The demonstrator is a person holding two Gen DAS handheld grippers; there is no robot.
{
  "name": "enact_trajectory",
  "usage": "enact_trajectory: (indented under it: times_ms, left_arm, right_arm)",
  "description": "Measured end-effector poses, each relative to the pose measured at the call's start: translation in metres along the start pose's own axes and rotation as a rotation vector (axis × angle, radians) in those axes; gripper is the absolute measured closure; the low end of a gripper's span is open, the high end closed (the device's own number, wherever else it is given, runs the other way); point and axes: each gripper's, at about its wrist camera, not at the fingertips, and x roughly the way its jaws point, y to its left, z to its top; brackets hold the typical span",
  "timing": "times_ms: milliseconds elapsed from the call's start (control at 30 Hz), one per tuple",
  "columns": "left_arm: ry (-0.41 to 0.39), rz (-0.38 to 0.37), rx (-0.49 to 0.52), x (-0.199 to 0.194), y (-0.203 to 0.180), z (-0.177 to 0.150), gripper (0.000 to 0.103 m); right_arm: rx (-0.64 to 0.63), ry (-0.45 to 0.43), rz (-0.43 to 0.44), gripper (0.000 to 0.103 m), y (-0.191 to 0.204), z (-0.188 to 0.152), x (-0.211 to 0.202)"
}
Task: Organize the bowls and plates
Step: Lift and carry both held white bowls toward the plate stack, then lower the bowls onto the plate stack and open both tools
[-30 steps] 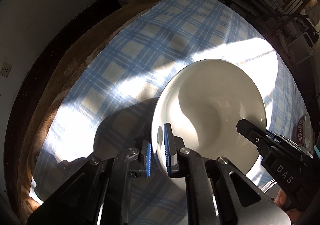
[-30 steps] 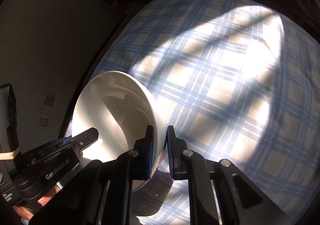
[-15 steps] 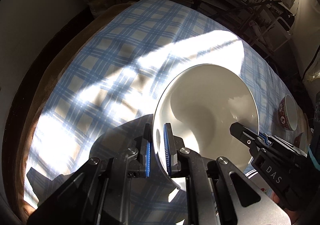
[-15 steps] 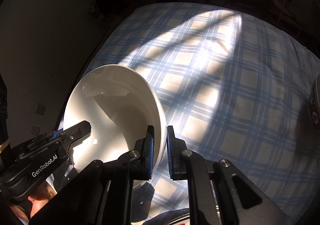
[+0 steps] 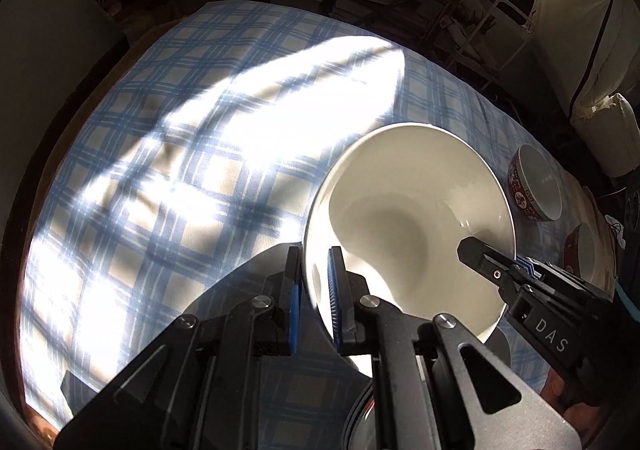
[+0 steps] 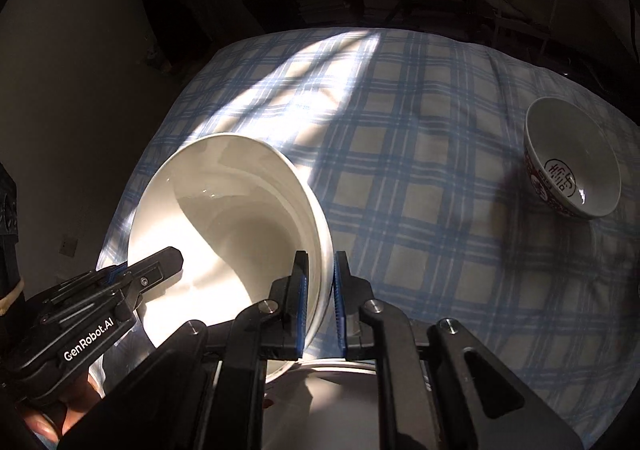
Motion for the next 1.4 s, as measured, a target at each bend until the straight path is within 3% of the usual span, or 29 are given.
enact_trajectory:
  times_ms: [300, 500, 867, 1033, 1267, 1400]
  left_arm:
    - [0.017, -0.017, -0.013, 0.027, -0.013, -0.002, 0.092]
    - [0.025, 0.003, 0.037, 0.038, -0.024, -0.001, 0.092]
    - [0.043, 0.004, 0.05, 0.045, -0.022, 0.001, 0.091]
    - [0.05, 0.006, 0.04, 0.042, -0.017, 0.0, 0.089]
    - [-0.002, 0.025, 0.015, 0.019, -0.006, 0.003, 0.084]
    - [-0.042, 0.065, 0.069, 0.002, -0.015, 0.002, 0.082]
  right_arm:
    - [0.043, -0.01, -0.011, 0.09, -0.021, -0.005, 0.014]
    - [0.054, -0.027, -0.006, 0.089, -0.034, -0.006, 0.017]
    - [0.048, -0.04, 0.008, 0.087, -0.032, -0.009, 0.015]
    - [0.059, -0.044, 0.028, 0.086, -0.033, -0.009, 0.014]
    - [0.067, -0.102, 0.001, 0.085, -0.038, -0.002, -0.008]
    - [0.08, -0.118, -0.018, 0.075, -0.042, -0.001, -0.024]
